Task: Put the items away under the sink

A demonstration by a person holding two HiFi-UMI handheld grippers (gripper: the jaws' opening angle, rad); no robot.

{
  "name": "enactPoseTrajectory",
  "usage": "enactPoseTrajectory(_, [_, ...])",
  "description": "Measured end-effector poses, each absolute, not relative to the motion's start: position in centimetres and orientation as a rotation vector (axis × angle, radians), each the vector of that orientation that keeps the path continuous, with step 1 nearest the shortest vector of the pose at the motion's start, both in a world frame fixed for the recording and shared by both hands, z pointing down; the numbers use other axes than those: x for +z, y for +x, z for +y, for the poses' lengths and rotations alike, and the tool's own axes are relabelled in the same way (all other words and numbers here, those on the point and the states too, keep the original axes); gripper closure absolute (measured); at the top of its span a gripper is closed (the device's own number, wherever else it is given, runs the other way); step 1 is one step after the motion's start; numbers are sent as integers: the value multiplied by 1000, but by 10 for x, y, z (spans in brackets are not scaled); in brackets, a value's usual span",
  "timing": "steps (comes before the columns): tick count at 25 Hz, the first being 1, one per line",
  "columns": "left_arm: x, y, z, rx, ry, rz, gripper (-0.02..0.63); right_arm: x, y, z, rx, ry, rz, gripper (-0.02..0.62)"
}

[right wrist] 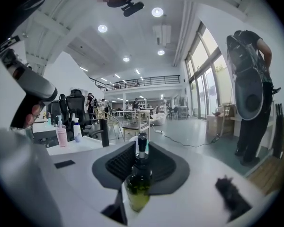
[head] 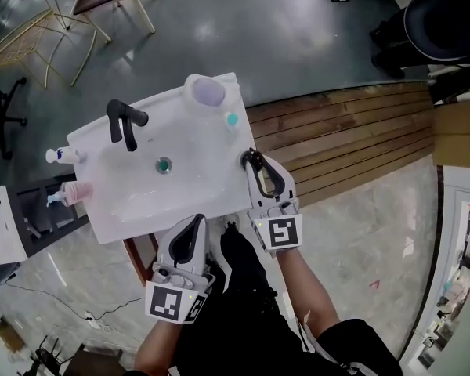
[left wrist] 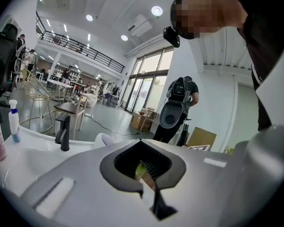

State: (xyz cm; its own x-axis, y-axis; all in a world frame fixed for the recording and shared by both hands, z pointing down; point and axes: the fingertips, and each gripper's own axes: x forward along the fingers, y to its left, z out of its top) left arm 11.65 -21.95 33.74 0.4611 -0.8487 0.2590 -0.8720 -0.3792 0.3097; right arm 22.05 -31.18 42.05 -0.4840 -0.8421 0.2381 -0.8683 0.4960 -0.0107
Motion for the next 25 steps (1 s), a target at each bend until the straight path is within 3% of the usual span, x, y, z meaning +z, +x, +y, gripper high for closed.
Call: enactPoseTrajectory(25, [344, 111, -210, 94, 2277, -1472, 599, 413, 221, -309, 127, 1479, -2643, 546])
